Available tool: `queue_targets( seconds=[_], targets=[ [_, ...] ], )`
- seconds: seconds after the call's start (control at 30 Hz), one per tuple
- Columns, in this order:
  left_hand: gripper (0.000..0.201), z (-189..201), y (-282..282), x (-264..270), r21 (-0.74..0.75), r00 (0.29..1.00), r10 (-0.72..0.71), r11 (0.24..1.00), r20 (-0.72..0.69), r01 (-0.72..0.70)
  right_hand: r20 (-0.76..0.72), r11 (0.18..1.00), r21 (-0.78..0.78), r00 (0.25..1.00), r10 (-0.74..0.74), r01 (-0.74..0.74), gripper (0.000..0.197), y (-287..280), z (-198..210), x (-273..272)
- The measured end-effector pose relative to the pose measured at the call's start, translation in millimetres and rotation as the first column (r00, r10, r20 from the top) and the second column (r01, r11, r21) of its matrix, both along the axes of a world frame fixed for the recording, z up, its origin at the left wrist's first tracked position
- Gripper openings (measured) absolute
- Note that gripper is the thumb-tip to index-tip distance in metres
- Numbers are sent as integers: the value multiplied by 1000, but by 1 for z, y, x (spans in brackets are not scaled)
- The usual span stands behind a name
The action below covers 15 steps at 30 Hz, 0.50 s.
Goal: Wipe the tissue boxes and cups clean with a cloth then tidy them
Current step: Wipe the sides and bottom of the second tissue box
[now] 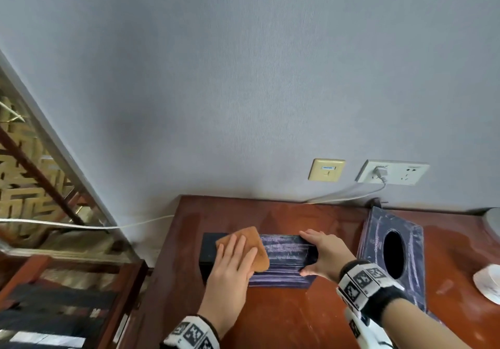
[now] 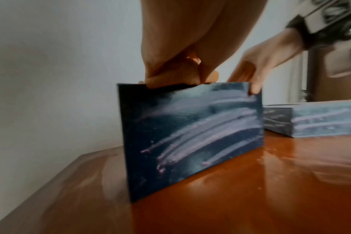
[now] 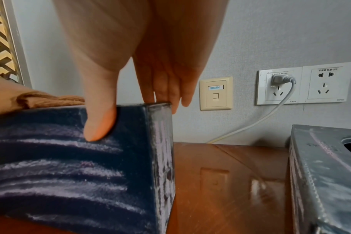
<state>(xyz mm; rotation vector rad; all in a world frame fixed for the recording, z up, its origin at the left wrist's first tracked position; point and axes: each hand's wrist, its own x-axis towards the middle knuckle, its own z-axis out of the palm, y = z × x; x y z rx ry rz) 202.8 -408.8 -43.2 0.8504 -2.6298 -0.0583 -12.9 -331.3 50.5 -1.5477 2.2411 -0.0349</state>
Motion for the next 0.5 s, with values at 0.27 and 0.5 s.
queue_targets(
  seconds=[0.27, 0.5],
  targets=[
    [69, 20, -33, -7, 39, 1000, 10, 999, -17, -10, 9, 1000, -8, 1000, -13, 13, 89, 0, -3, 0],
    [69, 11, 17, -32, 189, 989, -150, 971, -4, 148, 14, 1000, -12, 1000, -4, 4, 88, -2, -6, -2]
  ],
)
